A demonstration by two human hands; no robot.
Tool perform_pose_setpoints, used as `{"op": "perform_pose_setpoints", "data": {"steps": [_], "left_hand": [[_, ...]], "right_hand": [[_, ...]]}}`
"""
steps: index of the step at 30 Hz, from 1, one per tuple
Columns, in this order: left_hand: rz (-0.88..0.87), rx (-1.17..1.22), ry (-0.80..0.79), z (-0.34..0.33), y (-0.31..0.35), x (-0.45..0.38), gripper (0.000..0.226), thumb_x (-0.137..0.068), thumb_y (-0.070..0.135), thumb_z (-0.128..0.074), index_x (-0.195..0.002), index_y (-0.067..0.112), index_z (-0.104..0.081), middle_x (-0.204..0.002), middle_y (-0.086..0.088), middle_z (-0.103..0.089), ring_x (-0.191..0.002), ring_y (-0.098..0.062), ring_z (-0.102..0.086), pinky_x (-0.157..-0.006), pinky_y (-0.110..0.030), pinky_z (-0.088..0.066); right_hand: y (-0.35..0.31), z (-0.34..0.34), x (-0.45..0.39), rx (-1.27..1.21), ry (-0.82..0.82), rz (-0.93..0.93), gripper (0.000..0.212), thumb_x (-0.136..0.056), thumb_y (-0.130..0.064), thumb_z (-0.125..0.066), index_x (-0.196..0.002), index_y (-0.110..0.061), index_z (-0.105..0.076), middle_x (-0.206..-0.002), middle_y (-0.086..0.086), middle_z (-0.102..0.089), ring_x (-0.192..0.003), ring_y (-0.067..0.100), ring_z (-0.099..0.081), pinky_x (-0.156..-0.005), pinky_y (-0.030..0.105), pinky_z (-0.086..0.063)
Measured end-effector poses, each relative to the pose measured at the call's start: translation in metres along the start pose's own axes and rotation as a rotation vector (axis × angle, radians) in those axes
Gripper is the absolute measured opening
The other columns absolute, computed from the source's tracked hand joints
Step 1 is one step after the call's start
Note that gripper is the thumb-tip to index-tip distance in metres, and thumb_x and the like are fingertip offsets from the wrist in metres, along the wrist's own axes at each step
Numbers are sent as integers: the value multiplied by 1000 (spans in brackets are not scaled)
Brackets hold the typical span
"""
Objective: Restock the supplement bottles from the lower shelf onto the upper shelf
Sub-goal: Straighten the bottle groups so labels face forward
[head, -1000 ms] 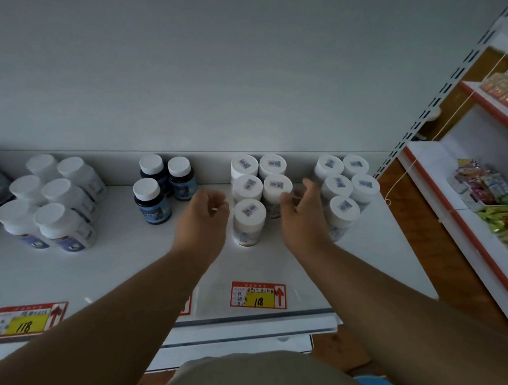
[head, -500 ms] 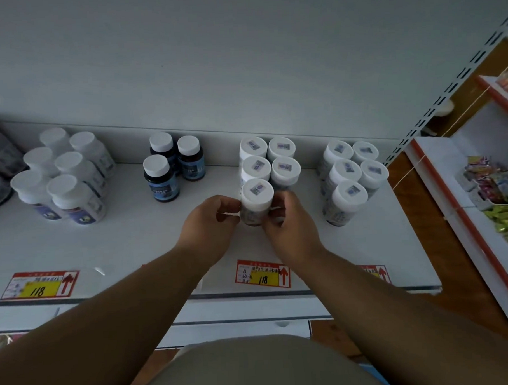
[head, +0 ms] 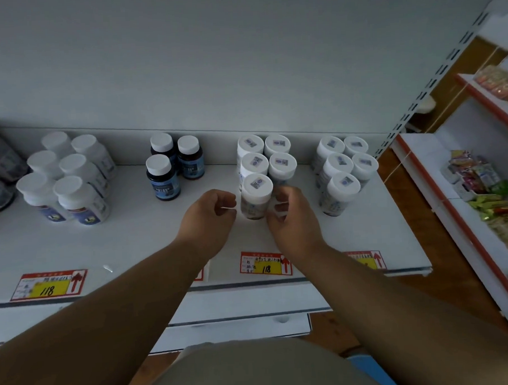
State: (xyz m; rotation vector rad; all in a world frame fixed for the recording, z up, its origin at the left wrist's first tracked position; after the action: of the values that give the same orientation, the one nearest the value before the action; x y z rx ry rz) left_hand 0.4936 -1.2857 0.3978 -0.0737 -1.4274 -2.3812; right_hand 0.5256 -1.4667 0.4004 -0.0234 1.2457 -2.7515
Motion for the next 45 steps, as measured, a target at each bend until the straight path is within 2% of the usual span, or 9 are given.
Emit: {"op": "perform_pose_setpoints", "data": {"steps": [6,12,19,24,31,35,38,42,45], "left_hand": [[-118,-23,-38,15,5,13,22,-96,19,-57,-113,34,-60,-104,19,-65,-90,1,-60,-63,-12,-42],[-163,8,-14,24,4,34,24,-95,16,-57,-112,33,-59,-107,14,-67,-98,-4,-63,-87,-28,-54],[-145,15,94,32,15,50,26,-97,14,-55,-115,34,-58,-111,14,-66,-103,-4,-62,-90,-21,-48],[-114,39,189,41,17,62,27,-98,14,-53,-118,32,-57,-112,16,-65,-103,-2,-61,-85,-14,-44],[-96,39,269,72,-3,63,25,-97,15,-54,-116,31,-58,-108,16,-66,-96,-1,-61,-75,-8,-41],[-88,168,375,102,-18,46,25,-97,20,-56,-118,34,-56,-106,18,-63,-95,1,-59,-75,-20,-46],[2,376,372,119,-31,20,26,-98,24,-54,-123,30,-55,-107,7,-62,-91,-9,-57,-79,-29,-47],[79,674,178,119,-33,-24,31,-103,30,-47,-133,27,-51,-131,1,-56,-125,-19,-50,-101,-32,-38],[108,709,88,116,-30,-51,40,-105,33,-42,-143,21,-44,-148,-5,-47,-138,-24,-43,-95,-29,-36]], "right_hand": [[-20,6,24,-38,158,-19,46,-92,-20,-65,-135,-19,-46,-129,-2,-53,-109,9,-54,-94,30,-49],[-39,4,43,7,226,82,43,-91,-17,-65,-131,-17,-48,-120,-4,-49,-108,12,-52,-92,29,-48],[-56,2,45,-67,243,220,38,-92,-13,-64,-127,-13,-50,-119,2,-53,-100,8,-52,-78,0,-37],[-69,-11,40,-134,143,292,36,-92,-15,-63,-126,-12,-50,-120,5,-55,-99,10,-54,-81,16,-42],[-88,-34,33,-126,76,297,38,-93,-19,-63,-128,-15,-50,-117,0,-56,-101,5,-52,-78,5,-36],[-101,-57,14,-145,64,227,40,-96,-23,-59,-134,-16,-48,-122,-4,-55,-110,7,-52,-92,20,-42],[-108,-79,-3,-209,31,104,41,-101,-32,-51,-138,-16,-47,-127,-6,-52,-116,7,-49,-97,26,-40],[-109,-103,-33,-354,29,-57,38,-101,-47,-40,-130,-25,-52,-114,-15,-48,-105,4,-46,-89,26,-36],[-104,-108,-52,-191,82,-66,26,-101,-27,-47,-124,-20,-59,-109,-4,-60,-100,11,-55,-84,31,-46]]}}
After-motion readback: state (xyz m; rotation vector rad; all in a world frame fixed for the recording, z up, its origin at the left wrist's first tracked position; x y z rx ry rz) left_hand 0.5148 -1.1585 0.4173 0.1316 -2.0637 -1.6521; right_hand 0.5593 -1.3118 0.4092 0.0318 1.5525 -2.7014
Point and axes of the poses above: each hand's wrist, its own x-axis away from the middle knuckle, its own z-axis out of the back of the hand, y = z × x, the point moved 6 cm from there along -x, towards the middle knuckle
